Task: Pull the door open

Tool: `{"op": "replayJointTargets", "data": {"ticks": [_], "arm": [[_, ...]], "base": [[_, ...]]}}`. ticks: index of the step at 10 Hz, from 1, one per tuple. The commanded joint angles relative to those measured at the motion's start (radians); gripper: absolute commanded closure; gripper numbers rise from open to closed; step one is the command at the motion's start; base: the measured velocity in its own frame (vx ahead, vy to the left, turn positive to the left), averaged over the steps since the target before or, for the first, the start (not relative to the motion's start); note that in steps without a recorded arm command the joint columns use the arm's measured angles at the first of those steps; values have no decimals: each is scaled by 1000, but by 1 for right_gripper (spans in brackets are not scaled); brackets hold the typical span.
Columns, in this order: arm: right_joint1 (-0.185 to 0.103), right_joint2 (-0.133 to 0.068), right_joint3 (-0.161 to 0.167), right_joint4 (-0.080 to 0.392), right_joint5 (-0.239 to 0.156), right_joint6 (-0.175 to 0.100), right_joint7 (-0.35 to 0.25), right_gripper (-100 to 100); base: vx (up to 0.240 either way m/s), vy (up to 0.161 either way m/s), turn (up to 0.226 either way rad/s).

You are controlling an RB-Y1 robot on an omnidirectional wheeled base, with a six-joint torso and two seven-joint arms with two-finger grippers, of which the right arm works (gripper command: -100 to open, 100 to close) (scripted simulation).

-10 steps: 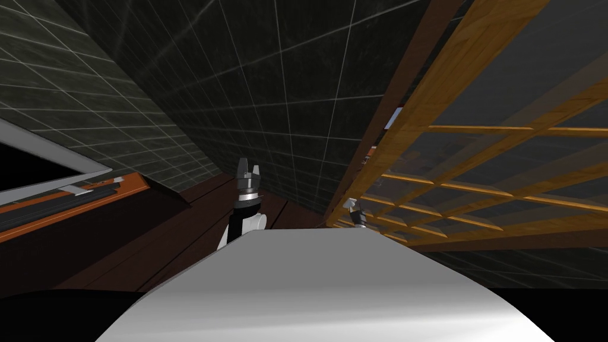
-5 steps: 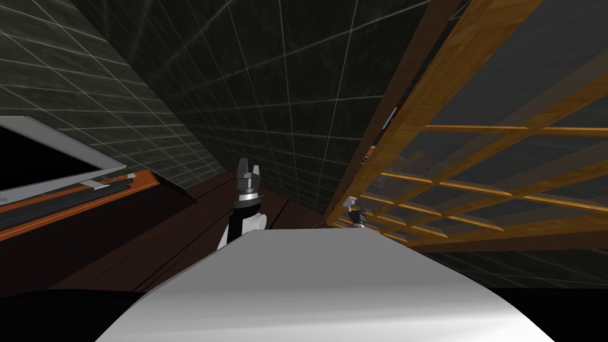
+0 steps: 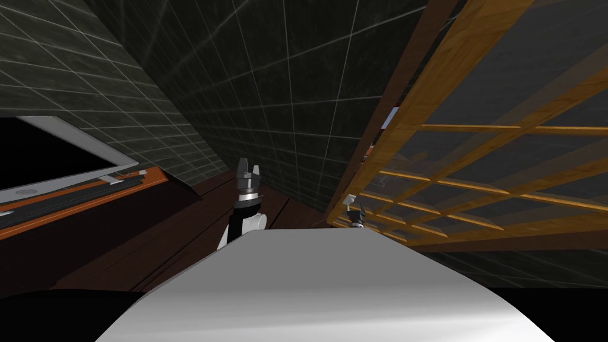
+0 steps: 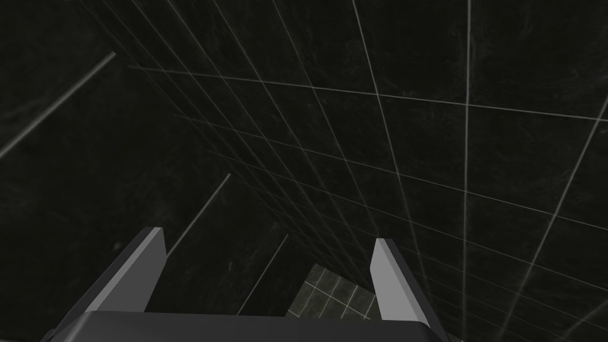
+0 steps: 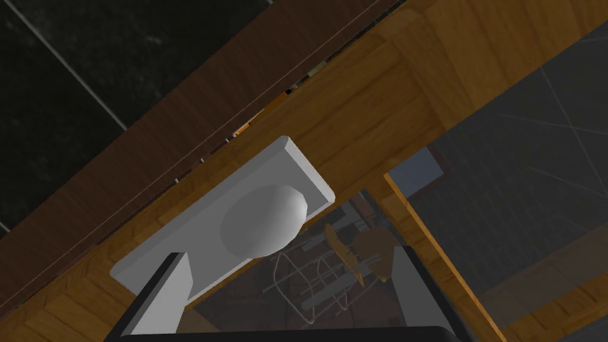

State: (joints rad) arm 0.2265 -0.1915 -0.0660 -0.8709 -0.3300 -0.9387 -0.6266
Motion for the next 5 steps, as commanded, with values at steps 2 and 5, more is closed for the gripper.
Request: {"op": "replayJointTargets", "data": {"ticks": [2, 5], "arm": [[4, 5, 16, -16, -36, 10, -73, -100], [8, 12, 37, -34, -82, 20, -146, -100]], "base": [[-53, -13, 41], [-60, -5, 56]]}}
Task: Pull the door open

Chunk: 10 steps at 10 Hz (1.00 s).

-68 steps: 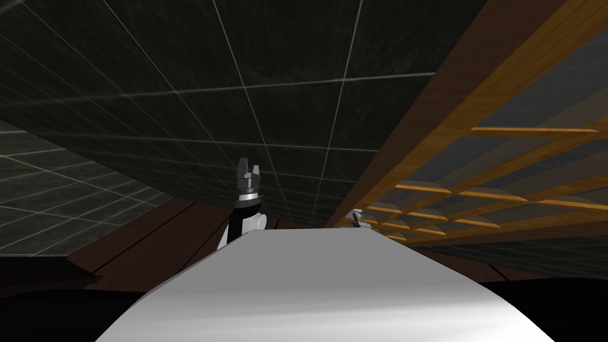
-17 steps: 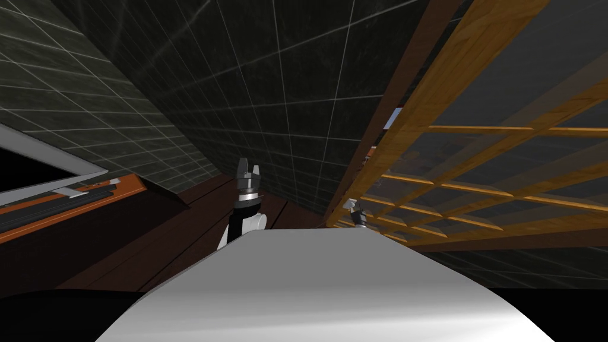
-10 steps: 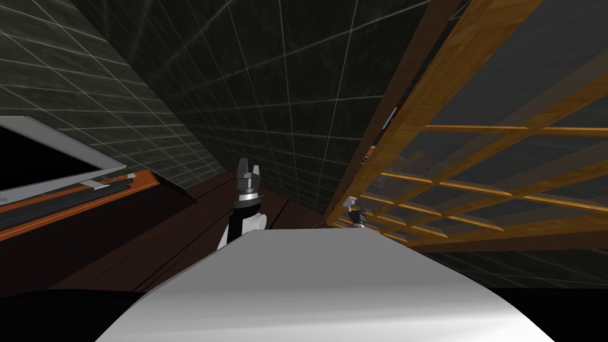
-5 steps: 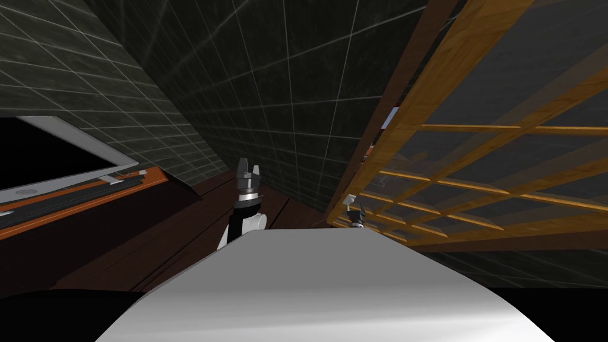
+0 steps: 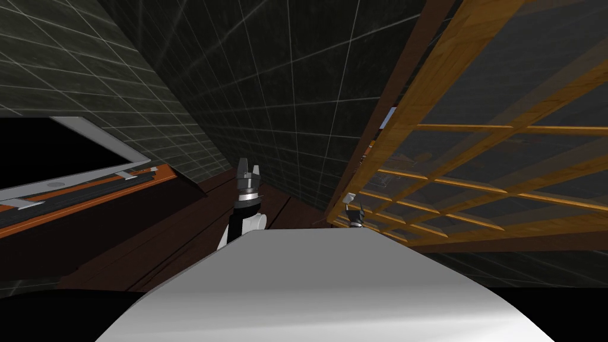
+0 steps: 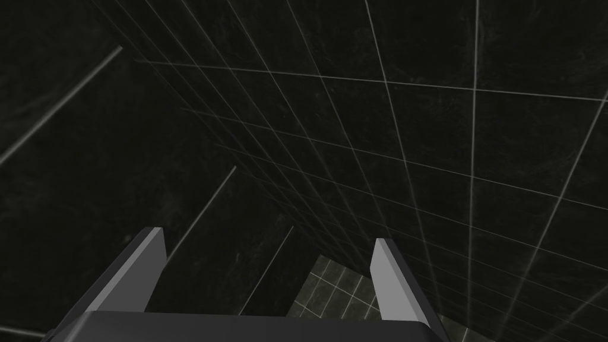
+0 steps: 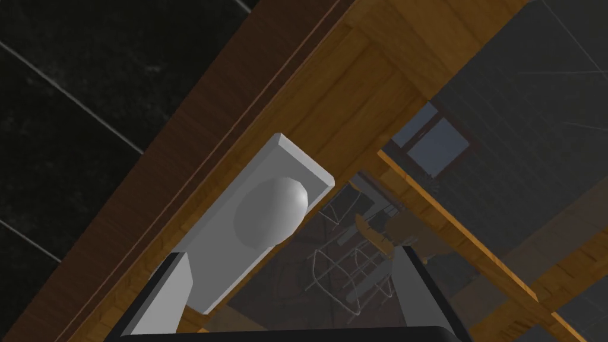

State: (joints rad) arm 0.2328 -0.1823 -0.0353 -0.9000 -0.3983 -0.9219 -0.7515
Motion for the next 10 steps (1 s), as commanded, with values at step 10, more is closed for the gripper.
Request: {"op": "replayJointTargets", "data": {"ticks": [10], "arm": [[12, 22, 65, -55, -142, 31, -270, -100]], "base": [[-55, -6, 42]]}}
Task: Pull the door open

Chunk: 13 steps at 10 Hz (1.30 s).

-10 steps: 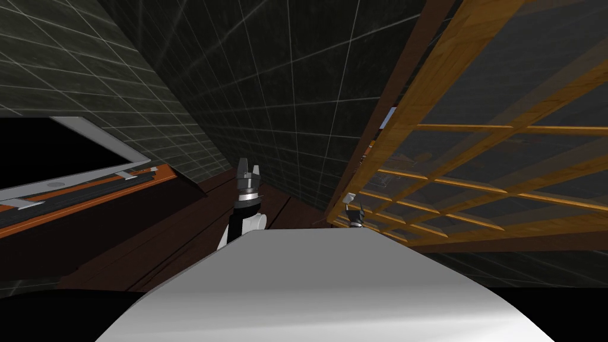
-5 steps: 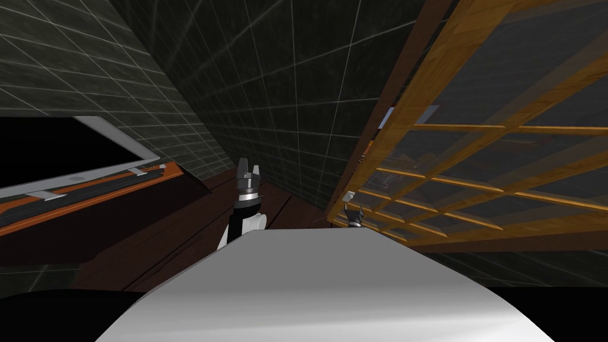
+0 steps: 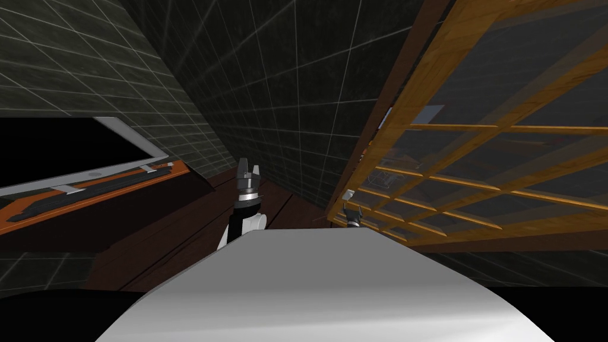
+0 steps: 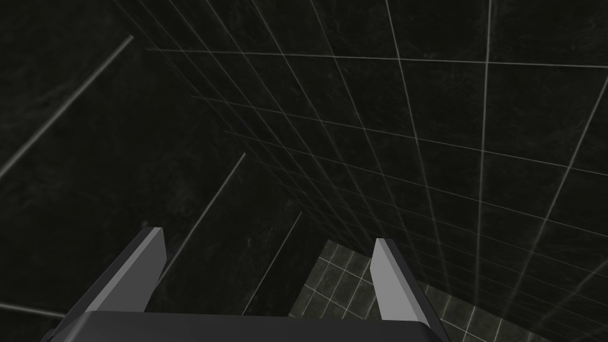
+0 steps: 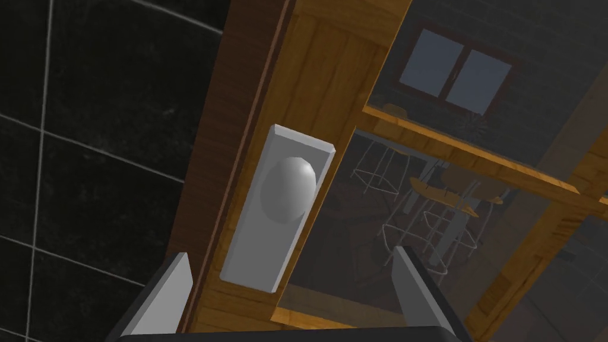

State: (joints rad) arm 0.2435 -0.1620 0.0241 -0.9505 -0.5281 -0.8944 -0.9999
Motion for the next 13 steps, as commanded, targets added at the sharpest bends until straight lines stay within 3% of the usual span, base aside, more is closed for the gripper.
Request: {"op": "replayJointTargets", "data": {"ticks": [1, 8, 10, 11, 12, 13], "arm": [[1, 2, 5, -5, -12, 3, -36, -100], [8, 15, 45, -38, -98, 22, -228, -100], [10, 17, 53, -45, -116, 25, -268, -100], [9, 17, 50, -43, -110, 24, -252, -100], [8, -9, 46, -22, -115, 17, -289, -100], [8, -19, 44, -14, -117, 14, -301, -100]], "base": [[-53, -4, 20], [-52, -8, 38], [-40, -6, 31], [-17, -3, 4], [123, 14, 42], [195, 2, 53]]}}
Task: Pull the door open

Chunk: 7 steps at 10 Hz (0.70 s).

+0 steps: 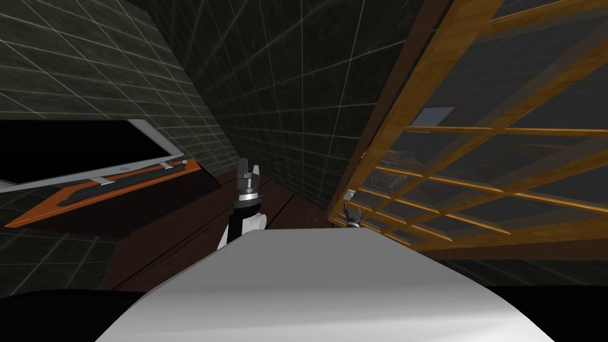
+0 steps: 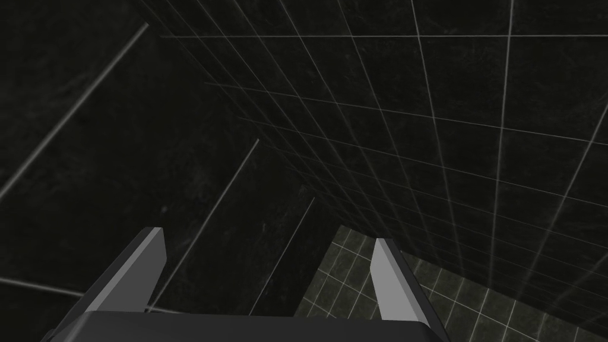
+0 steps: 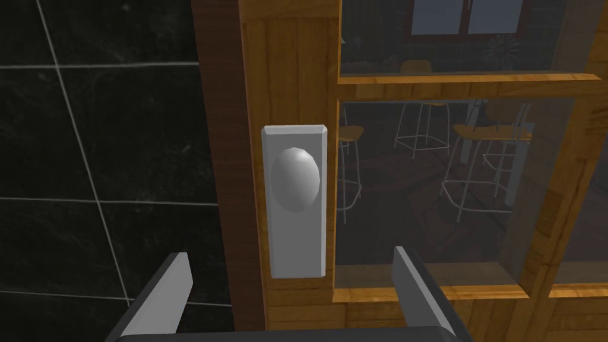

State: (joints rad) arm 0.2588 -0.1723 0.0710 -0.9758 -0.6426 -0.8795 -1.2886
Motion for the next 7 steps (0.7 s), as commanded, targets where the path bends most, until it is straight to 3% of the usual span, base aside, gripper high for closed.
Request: {"op": "replayJointTargets", "data": {"ticks": [1, 2, 3, 5, 7], "arm": [[-8, -31, -7, 30, -6, -7, -39, -100], [-8, -31, -7, 30, -6, -7, -39, -100], [-8, -55, -11, 49, -9, -14, -68, -100], [-9, -79, -15, 68, -13, -21, -97, -100], [-10, -119, -22, 101, -19, -33, -145, -100]], "base": [[202, 7, 58], [149, 7, 18], [116, 0, 46], [116, -4, 36], [159, -17, 50]]}}
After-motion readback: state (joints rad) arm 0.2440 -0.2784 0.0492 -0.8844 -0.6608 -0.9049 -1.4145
